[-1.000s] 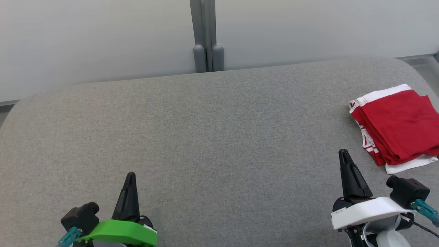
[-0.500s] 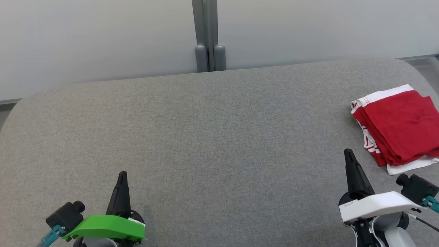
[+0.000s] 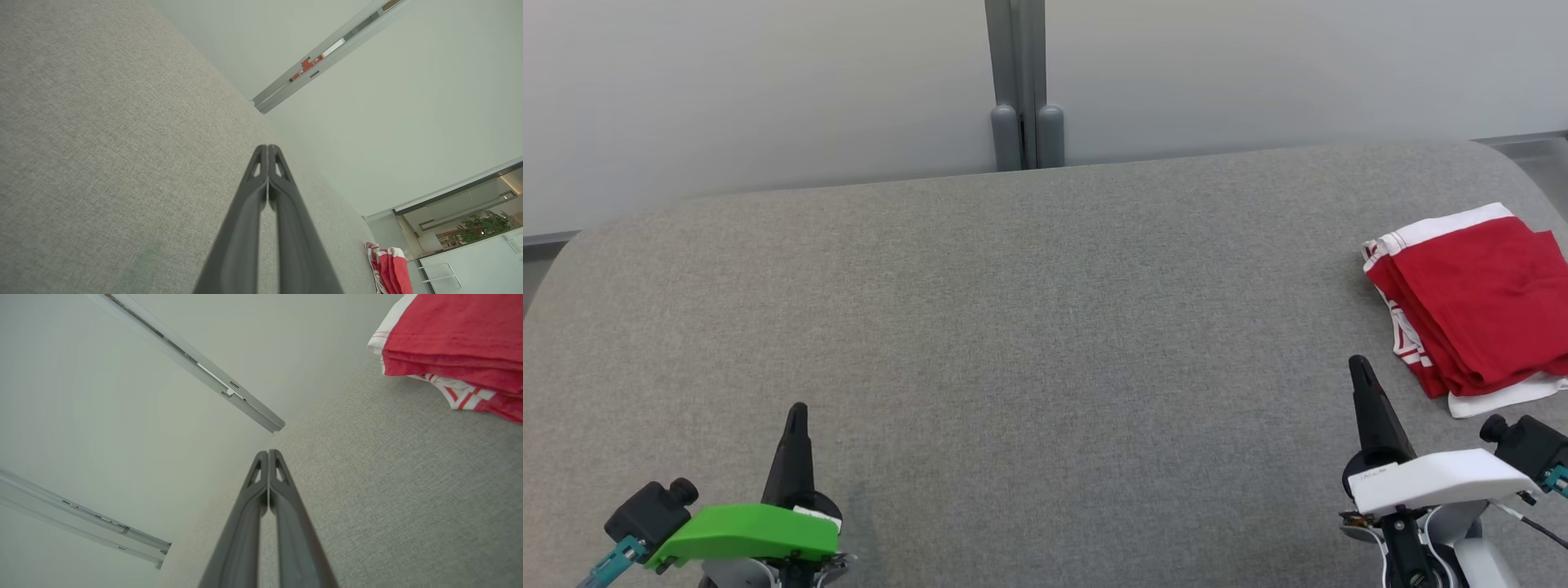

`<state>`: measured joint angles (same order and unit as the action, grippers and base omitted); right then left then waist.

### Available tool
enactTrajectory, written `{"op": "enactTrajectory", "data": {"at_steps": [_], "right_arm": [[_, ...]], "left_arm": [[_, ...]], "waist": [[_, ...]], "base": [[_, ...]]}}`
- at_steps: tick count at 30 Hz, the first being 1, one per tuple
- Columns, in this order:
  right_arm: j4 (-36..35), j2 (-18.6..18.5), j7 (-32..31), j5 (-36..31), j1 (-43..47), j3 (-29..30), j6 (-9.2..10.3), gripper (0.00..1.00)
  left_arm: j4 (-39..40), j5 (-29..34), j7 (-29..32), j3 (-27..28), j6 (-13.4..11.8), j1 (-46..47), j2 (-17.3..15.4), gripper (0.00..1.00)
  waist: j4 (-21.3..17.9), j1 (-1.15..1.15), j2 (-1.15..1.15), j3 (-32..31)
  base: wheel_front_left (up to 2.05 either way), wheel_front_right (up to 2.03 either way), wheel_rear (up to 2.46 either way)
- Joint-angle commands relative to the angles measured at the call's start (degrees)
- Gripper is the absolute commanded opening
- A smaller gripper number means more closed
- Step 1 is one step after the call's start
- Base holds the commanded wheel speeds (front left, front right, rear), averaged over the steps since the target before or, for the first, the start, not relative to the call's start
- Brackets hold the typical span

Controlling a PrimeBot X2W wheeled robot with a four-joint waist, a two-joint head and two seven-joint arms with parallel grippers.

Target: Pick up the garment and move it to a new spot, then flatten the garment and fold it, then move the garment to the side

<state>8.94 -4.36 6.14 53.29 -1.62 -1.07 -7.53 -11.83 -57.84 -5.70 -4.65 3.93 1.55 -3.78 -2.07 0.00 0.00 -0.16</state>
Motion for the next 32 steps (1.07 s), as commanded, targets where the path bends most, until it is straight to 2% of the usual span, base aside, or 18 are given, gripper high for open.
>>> {"op": "enactTrajectory", "data": {"at_steps": [1,32], "right_arm": [[-0.34,-0.39,-0.39,1.98,-1.66,0.32,0.02,0.0],[2.16,-0.49,-5.19,20.56,-3.03,2.54,0.04,0.0]], "left_arm": [[0.39,-1.85,0.39,0.61,0.41,1.8,-0.49,0.0],[-0.73,-18.07,5.23,4.73,2.0,3.37,-0.57,0.0]], "waist": [[0.04,0.0,0.0,0.01],[0.83,0.0,0.0,0.14]], "base": [[0.0,0.0,0.0],[0.0,0.0,0.0]]}}
